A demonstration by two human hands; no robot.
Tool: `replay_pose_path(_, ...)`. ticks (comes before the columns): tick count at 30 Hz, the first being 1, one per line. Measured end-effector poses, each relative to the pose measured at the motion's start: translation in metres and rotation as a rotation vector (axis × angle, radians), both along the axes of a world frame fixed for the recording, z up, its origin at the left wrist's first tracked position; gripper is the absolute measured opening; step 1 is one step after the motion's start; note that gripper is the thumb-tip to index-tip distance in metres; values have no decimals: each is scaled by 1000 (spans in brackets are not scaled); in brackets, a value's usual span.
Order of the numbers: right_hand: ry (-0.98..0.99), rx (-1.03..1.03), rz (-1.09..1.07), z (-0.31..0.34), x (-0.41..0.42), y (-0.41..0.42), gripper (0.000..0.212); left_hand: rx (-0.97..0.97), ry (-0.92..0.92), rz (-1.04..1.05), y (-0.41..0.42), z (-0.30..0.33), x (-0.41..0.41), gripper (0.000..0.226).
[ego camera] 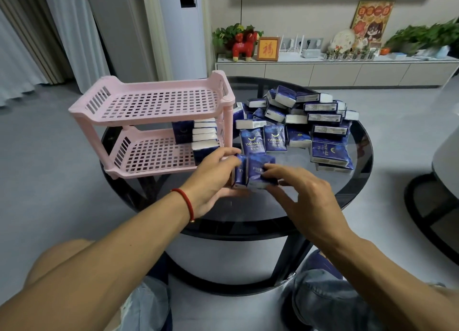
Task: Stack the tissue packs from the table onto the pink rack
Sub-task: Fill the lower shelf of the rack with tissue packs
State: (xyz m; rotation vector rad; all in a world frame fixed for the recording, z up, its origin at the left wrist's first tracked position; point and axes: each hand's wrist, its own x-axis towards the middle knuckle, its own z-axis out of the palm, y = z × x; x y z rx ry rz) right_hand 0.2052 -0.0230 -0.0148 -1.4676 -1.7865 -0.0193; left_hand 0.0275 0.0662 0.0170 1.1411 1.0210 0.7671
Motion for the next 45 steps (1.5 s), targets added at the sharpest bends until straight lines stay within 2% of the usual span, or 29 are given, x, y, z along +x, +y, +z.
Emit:
replay_pose_path(5, -105, -44, 143, -6, -6, 5, 29, 27, 10, -60, -3, 1, -13, 46)
replay_pose_path(8, -26, -41, 142, -3, -12, 7, 33, 268, 181, -66, 0, -2, -28, 54)
replay_pose_path(10, 107, -101, 106, -1, -17, 11, 53, 451, 297, -100, 0, -3, -39, 54)
replay_pose_path(12, 160, -215, 105, 0, -22, 16, 73, 594, 399, -160, -2, -6, -48, 50)
replay_pose_path(14, 141, -272, 145, -2, -28, 20, 77, 663, 479, -230, -5, -11, -55, 49)
replay_pose_path(19, 203, -302, 178, -1, -33, 26, 61, 625, 462, -258, -6, -18, -63, 65)
replay_pose_path(24, 250, -320, 210, 4, -38, 29, 60, 586, 415, -180, -1, -17, -69, 53)
replay_pose_path(28, 338, -295, 240, 13, -50, 36, 55, 571, 442, -118, 6, 2, -88, 53)
replay_pose_path(32, 422, -234, 115, 20, -55, 48, 40, 568, 510, 18, 17, 17, -115, 50)
replay_pose_path(39, 398, -290, -26, 17, -61, 80, 43, 565, 571, 217, 40, 8, -133, 54)
replay_pose_path(45, 431, -310, -66, 25, -71, 97, 29, 533, 645, 352, 63, -2, -125, 52)
